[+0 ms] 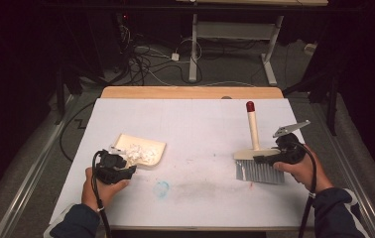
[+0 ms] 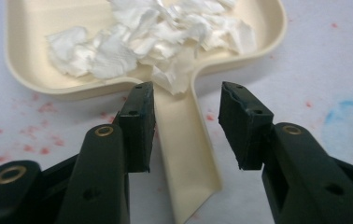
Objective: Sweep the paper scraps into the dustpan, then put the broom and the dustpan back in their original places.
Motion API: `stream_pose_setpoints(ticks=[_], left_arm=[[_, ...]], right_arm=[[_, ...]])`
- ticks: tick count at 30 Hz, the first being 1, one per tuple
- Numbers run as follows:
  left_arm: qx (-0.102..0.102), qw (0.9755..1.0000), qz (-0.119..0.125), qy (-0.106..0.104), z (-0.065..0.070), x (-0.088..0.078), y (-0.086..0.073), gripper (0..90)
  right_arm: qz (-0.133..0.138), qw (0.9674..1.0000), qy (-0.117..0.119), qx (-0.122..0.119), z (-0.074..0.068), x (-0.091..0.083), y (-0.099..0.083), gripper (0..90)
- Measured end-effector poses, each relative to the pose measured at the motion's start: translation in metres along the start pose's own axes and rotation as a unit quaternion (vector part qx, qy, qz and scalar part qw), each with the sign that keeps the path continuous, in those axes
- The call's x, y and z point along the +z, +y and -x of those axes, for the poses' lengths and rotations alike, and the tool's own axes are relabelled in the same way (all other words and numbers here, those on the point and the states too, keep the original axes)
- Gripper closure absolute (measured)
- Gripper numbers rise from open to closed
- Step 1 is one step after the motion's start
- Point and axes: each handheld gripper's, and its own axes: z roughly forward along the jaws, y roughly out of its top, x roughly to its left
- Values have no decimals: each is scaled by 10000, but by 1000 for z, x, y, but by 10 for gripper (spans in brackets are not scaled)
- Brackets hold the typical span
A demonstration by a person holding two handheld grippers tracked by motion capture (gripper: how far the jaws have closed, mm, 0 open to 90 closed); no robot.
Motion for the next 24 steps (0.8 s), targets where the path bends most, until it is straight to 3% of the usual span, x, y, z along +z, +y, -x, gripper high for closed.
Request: stream_pose_setpoints(ticks=[3,5,8,10,11,14,15,18,24], left_arm=[[122,9998,-42,-158,4,-1,-4,535],[256,9996,5,-127,7,-4,-5,498],[465,9985,243,-124,5,-11,-7,443],[746,9958,528,0,5,-17,-9,393],[848,9941,676,37,5,-20,-11,377],[987,9903,979,77,4,-26,-16,295],[1013,9894,1033,78,4,-27,-17,293],[1058,9872,1190,76,3,-29,-19,263],[1308,9835,1236,183,7,-30,-22,250]], right_arm=[[-25,10000,-59,24,2,1,3,595],[-25,9999,-119,13,3,2,3,582],[33,9998,-209,57,5,2,3,550],[83,9997,-246,34,7,1,4,518],[139,9992,-380,-45,7,0,5,487],[228,9981,-571,-57,12,-3,8,437],[212,9976,-651,-69,15,-3,8,463],[158,9950,-984,-103,22,-3,9,477],[72,9855,-1691,-61,28,8,9,565]])
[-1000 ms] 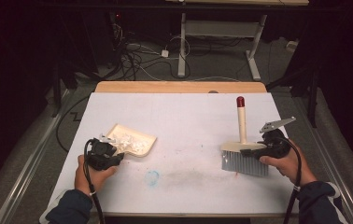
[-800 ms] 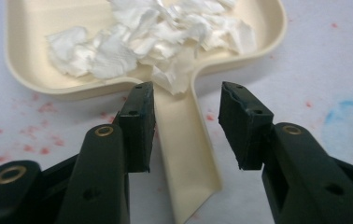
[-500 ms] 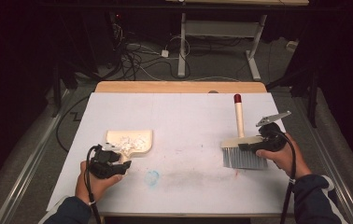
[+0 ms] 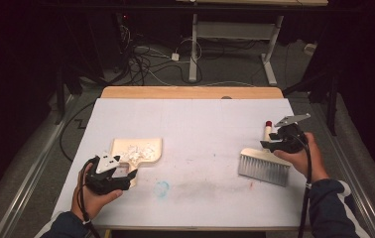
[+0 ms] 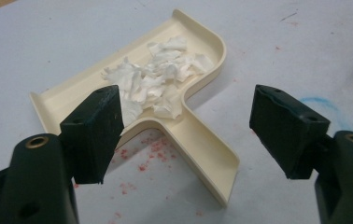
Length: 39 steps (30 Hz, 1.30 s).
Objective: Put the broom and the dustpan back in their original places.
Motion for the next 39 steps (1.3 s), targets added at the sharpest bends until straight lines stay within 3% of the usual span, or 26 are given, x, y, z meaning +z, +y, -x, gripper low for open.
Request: stream_pose_setpoints(ticks=[3,7,10,14,15,19,22,28,31,39], left_arm=[[119,9999,-47,46,1,2,-2,251],[172,9998,-41,89,2,3,-5,251],[217,9997,-46,93,2,3,-6,250],[272,9995,-57,147,3,4,-7,250],[296,9994,-62,165,4,4,-7,250],[292,9995,-108,105,4,5,-8,250],[336,9993,-132,83,7,6,-8,250],[384,9992,-122,52,9,7,-6,250],[399,9991,-134,59,9,7,-6,244],[421,9990,-70,104,9,5,-6,239]], right_arm=[[-171,9993,-332,3,-5,10,-2,595],[-283,9978,-575,145,-5,24,-8,610],[-195,9973,-530,466,-2,29,-13,595],[-188,9967,-617,496,-2,29,-11,644],[-145,9968,-594,510,-1,28,-12,664],[-37,9950,-300,952,7,28,-18,613],[-73,9934,-268,1112,9,31,-18,581],[-159,9953,-102,947,3,40,-13,582],[-254,9956,-242,864,-2,43,-10,580],[-143,9949,-357,930,-3,41,-10,542]])
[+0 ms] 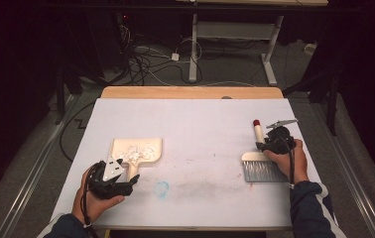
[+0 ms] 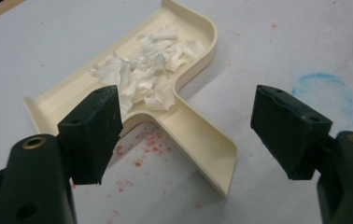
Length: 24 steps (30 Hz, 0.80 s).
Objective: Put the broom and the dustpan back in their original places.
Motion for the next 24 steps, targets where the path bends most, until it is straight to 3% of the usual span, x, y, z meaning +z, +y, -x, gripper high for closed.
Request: stream_pose_setpoints(ticks=[7,12,14,17,20,24], left_arm=[[77,10000,48,31,2,-1,0,236],[93,9999,76,-5,2,-2,-1,236],[110,9999,95,-15,3,-2,-2,236],[127,9998,111,-40,4,-2,-2,233],[117,9999,113,-57,3,-2,-2,233],[162,9998,97,-47,5,-2,-3,233]], right_arm=[[482,9988,92,-68,-6,-10,3,499],[952,9952,131,-175,-14,-20,7,453],[1095,9937,36,-237,-18,-24,9,410],[1395,9897,67,-324,-23,-31,10,362],[1671,9853,-48,-351,-28,-39,10,290],[2004,9792,-84,-306,-34,-49,9,226]])
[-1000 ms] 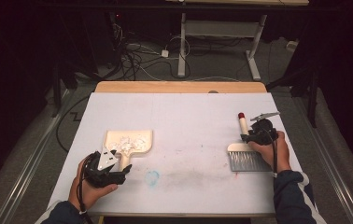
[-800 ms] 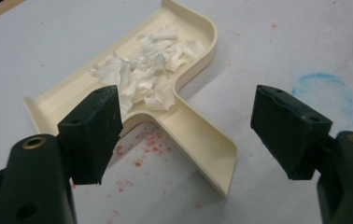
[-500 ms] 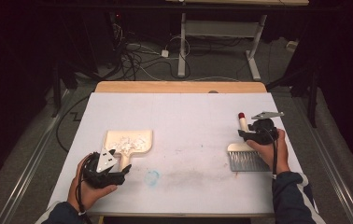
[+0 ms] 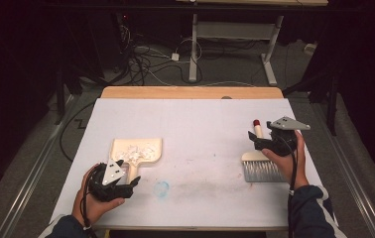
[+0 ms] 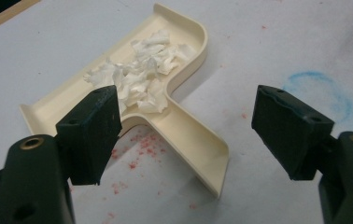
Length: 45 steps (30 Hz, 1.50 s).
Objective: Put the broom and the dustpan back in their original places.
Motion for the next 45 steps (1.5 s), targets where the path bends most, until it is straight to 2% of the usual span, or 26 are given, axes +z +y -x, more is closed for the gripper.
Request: stream_pose_setpoints(ticks=[6,8,13,14,15,20,22,26,29,37,45], left_arm=[[99,9999,64,26,3,-1,0,227],[224,9997,124,50,3,-1,0,215],[257,9995,187,39,3,-3,0,206],[252,9995,191,44,3,-3,0,206],[252,9995,207,37,3,-3,-1,206],[278,9993,234,32,4,-4,-2,206],[286,9992,269,19,4,-5,-2,206],[331,9989,323,7,5,-6,-2,202],[344,9988,349,-4,6,-7,-2,202],[381,9986,376,-4,8,-8,-2,202],[354,9989,319,-51,10,-7,-2,202]], right_arm=[[384,9993,-17,41,-6,-11,4,197],[479,9988,7,-45,-8,-14,6,197],[573,9983,40,-102,-14,-19,8,197],[570,9984,33,-47,-17,-20,9,198],[599,9981,29,-135,-17,-21,9,198],[726,9970,-56,-266,-24,-30,12,218],[777,9966,-23,-273,-27,-34,12,219],[811,9961,7,-352,-32,-39,13,217],[833,9955,-77,-455,-36,-42,12,218],[880,9941,46,-635,-47,-50,12,218],[828,9941,141,-682,-53,-56,8,217]])
